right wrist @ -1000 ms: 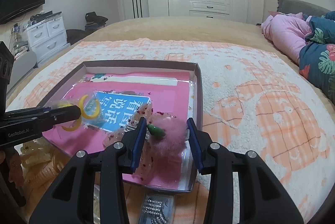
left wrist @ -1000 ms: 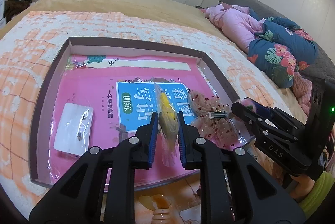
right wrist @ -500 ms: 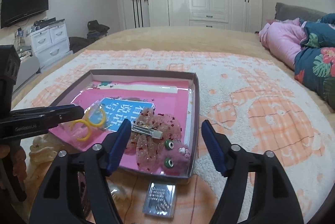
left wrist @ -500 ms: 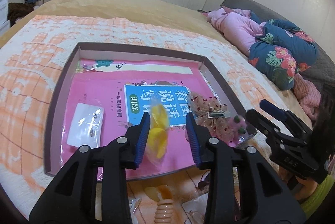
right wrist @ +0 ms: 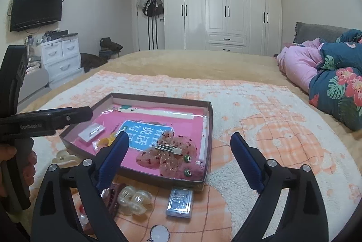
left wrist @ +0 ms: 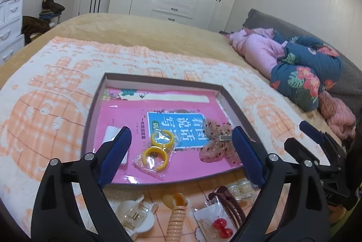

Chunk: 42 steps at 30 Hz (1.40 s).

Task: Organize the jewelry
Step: 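Withdraw both tools from the box toward the remaining jewelry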

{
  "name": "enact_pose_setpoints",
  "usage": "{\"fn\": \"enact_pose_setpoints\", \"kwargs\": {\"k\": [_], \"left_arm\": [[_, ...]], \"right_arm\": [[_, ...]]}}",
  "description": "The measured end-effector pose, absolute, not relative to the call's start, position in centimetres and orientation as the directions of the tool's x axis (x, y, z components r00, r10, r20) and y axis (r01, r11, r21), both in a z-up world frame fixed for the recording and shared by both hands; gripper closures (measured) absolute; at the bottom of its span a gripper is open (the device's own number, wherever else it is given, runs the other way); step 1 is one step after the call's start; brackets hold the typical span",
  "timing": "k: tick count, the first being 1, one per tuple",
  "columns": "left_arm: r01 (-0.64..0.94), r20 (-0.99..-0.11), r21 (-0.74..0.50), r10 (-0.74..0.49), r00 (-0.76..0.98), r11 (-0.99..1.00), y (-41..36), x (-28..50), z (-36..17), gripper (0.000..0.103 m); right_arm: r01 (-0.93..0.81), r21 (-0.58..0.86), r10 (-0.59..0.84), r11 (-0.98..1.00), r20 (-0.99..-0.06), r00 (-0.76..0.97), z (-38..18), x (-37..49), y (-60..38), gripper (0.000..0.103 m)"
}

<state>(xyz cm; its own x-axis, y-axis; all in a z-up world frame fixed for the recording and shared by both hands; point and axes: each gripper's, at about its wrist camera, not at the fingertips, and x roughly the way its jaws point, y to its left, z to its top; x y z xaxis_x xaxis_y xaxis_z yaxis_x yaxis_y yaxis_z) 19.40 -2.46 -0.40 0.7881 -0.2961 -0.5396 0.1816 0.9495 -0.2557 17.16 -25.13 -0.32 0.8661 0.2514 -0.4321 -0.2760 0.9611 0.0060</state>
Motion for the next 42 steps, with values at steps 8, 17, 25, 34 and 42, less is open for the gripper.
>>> {"fn": "enact_pose_setpoints", "kwargs": {"k": [8, 17, 25, 34, 42], "left_arm": [[0.162, -0.503, -0.264, -0.279, 0.818, 0.951, -1.2, 17.1, 1.2, 0.011], [0.152, -0.484, -0.263, -0.266, 0.834, 0.953, -0.5, 14.5, 1.7, 0.011], [0.154, -0.472, -0.241, -0.254, 0.844, 0.958, -0.1, 12.6, 1.8, 0.011], [0.140, -0.477, -0.225, -0.234, 0.847, 0.964, 0.9, 10.2, 0.7, 0.011], [0.134, -0.491, -0.207, -0.221, 0.843, 0.969, 1.3, 8.8, -0.6, 0.011]], "right_arm": [[-0.263, 0.027, 0.250, 0.965, -0.407, 0.878, 0.7, 15.7, -26.1, 0.012], [-0.260, 0.039, 0.254, 0.965, -0.383, 0.888, 1.8, 13.9, -26.4, 0.011], [-0.282, 0.030, 0.272, 0.959, -0.378, 0.885, 2.2, 11.9, -26.1, 0.011], [-0.314, 0.020, 0.296, 0.949, -0.391, 0.872, 1.8, 10.3, -25.1, 0.011], [-0.350, 0.014, 0.325, 0.937, -0.410, 0.852, 0.9, 9.1, -23.3, 0.011]]}}
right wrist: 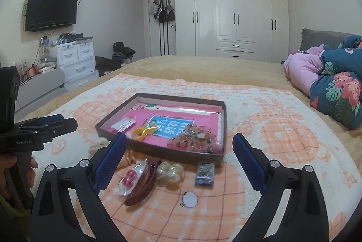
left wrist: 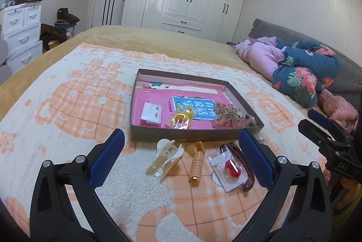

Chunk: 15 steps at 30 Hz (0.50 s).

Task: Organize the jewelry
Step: 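Withdraw both tools from the box toward the remaining jewelry, then grasp the dark red claw clip with right tool while left tool grasps beige spiral hair tie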

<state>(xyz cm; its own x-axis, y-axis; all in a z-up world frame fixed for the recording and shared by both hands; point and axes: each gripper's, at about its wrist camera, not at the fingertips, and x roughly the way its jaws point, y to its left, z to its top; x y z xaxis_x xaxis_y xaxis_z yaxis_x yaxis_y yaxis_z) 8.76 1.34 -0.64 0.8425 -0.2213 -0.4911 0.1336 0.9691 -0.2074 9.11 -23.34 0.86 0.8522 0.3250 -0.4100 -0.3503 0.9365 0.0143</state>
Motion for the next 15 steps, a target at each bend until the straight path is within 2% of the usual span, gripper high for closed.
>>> {"fn": "enact_pose_setpoints", "kwargs": {"k": [15], "left_arm": [[0.158, -0.496, -0.205, -0.242, 0.834, 0.966, 1.7, 7.6, -1.7, 0.011]], "right_arm": [[-0.396, 0.014, 0.355, 0.918, -0.472, 0.807, -1.4, 8.3, -21.0, 0.011]]}}
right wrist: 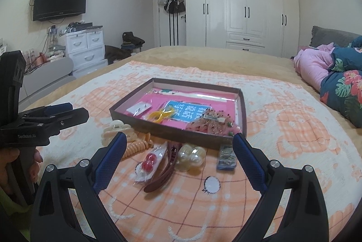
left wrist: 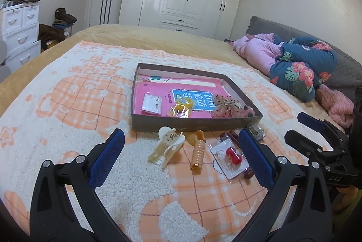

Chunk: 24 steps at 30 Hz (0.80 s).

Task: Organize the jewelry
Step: 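Grasp the dark red claw clip with right tool while left tool grasps beige spiral hair tie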

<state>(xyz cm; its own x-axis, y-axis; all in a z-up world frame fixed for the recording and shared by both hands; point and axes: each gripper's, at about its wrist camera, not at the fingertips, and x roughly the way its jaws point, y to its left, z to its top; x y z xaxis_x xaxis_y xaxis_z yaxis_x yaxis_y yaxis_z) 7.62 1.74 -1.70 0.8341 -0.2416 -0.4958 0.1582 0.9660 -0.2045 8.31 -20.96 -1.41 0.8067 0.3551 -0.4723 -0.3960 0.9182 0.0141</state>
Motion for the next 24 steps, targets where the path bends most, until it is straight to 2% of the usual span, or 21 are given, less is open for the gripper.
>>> {"fn": "enact_pose_setpoints", "kwargs": {"k": [6, 14, 20, 24], "left_arm": [[0.173, -0.512, -0.201, -0.254, 0.821, 0.964, 1.6, 7.7, -2.5, 0.011], [0.206, -0.543, -0.209, -0.289, 0.788, 0.956, 1.0, 8.1, -3.7, 0.012], [0.236, -0.582, -0.211, -0.315, 0.749, 0.949, 0.4, 8.6, -5.0, 0.032], [0.252, -0.599, -0.215, -0.331, 0.729, 0.944, 0.1, 8.8, -5.7, 0.039]], "right_arm": [[-0.393, 0.021, 0.349, 0.919, -0.505, 0.789, -2.4, 8.7, -20.8, 0.012], [-0.396, 0.043, 0.348, 0.917, -0.569, 0.746, -4.0, 9.6, -20.6, 0.025], [-0.402, 0.057, 0.348, 0.914, -0.618, 0.705, -5.2, 10.3, -20.0, 0.040], [-0.399, 0.058, 0.339, 0.915, -0.650, 0.681, -6.0, 10.7, -19.6, 0.050]]}}
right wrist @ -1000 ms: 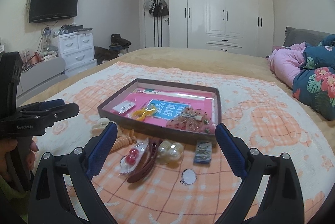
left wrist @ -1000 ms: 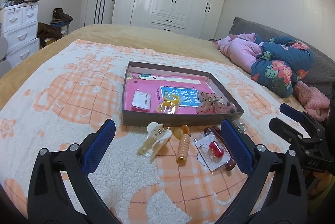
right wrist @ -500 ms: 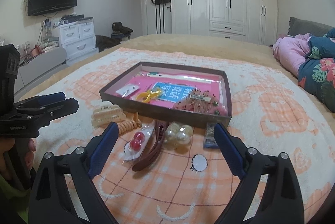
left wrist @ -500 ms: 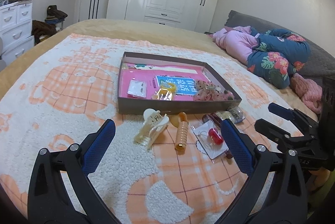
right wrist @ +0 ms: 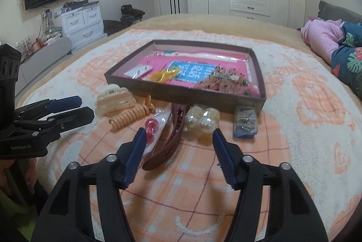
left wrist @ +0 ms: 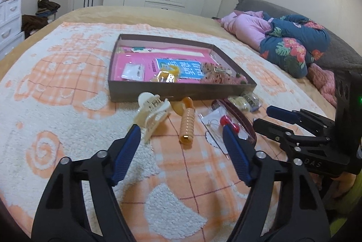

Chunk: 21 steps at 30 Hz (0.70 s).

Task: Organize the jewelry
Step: 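Grasp the dark red claw clip with right tool while left tool grasps beige spiral hair tie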

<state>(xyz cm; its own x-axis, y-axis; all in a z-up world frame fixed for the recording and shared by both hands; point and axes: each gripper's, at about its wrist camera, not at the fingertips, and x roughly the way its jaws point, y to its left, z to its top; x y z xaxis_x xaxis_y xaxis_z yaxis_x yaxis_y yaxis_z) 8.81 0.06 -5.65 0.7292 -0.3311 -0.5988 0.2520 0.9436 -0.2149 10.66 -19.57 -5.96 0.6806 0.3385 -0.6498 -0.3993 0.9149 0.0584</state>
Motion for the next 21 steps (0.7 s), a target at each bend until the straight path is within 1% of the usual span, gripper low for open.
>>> {"fn": "enact_pose_setpoints", "kwargs": {"k": [4, 8, 11, 13, 16, 18, 19, 20, 21], "left_arm": [[0.261, -0.610, -0.215, -0.338, 0.716, 0.941, -0.2, 8.9, -6.1, 0.041], [0.261, -0.619, -0.217, -0.339, 0.708, 0.941, -0.2, 9.2, -6.6, 0.041], [0.263, -0.627, -0.216, -0.340, 0.701, 0.940, -0.3, 9.3, -6.8, 0.041], [0.264, -0.635, -0.215, -0.340, 0.693, 0.940, -0.5, 9.5, -7.1, 0.041], [0.269, -0.643, -0.216, -0.344, 0.684, 0.938, -0.6, 9.7, -7.4, 0.041], [0.270, -0.647, -0.219, -0.347, 0.679, 0.937, -0.7, 10.0, -7.6, 0.041], [0.272, -0.649, -0.222, -0.350, 0.675, 0.936, -0.7, 10.1, -7.7, 0.045], [0.274, -0.652, -0.224, -0.353, 0.671, 0.935, -0.7, 10.3, -7.8, 0.052], [0.277, -0.655, -0.225, -0.356, 0.667, 0.934, -0.8, 10.5, -7.9, 0.055]], "right_arm": [[-0.386, 0.073, 0.329, 0.920, -0.678, 0.657, -6.6, 11.2, -19.4, 0.056], [-0.377, 0.094, 0.330, 0.921, -0.703, 0.630, -7.0, 11.8, -19.2, 0.065], [-0.377, 0.107, 0.330, 0.920, -0.730, 0.598, -7.5, 12.3, -18.7, 0.073], [-0.376, 0.124, 0.336, 0.918, -0.748, 0.573, -8.0, 12.8, -18.4, 0.080], [-0.372, 0.175, 0.364, 0.912, -0.764, 0.534, -8.6, 13.5, -18.3, 0.083], [-0.373, 0.176, 0.366, 0.911, -0.761, 0.536, -9.0, 13.8, -18.1, 0.083], [-0.375, 0.175, 0.367, 0.910, -0.758, 0.539, -9.0, 13.8, -18.1, 0.083], [-0.375, 0.177, 0.370, 0.910, -0.755, 0.541, -9.0, 13.9, -18.2, 0.084], [-0.374, 0.183, 0.375, 0.909, -0.752, 0.542, -9.1, 14.0, -18.3, 0.084]]}}
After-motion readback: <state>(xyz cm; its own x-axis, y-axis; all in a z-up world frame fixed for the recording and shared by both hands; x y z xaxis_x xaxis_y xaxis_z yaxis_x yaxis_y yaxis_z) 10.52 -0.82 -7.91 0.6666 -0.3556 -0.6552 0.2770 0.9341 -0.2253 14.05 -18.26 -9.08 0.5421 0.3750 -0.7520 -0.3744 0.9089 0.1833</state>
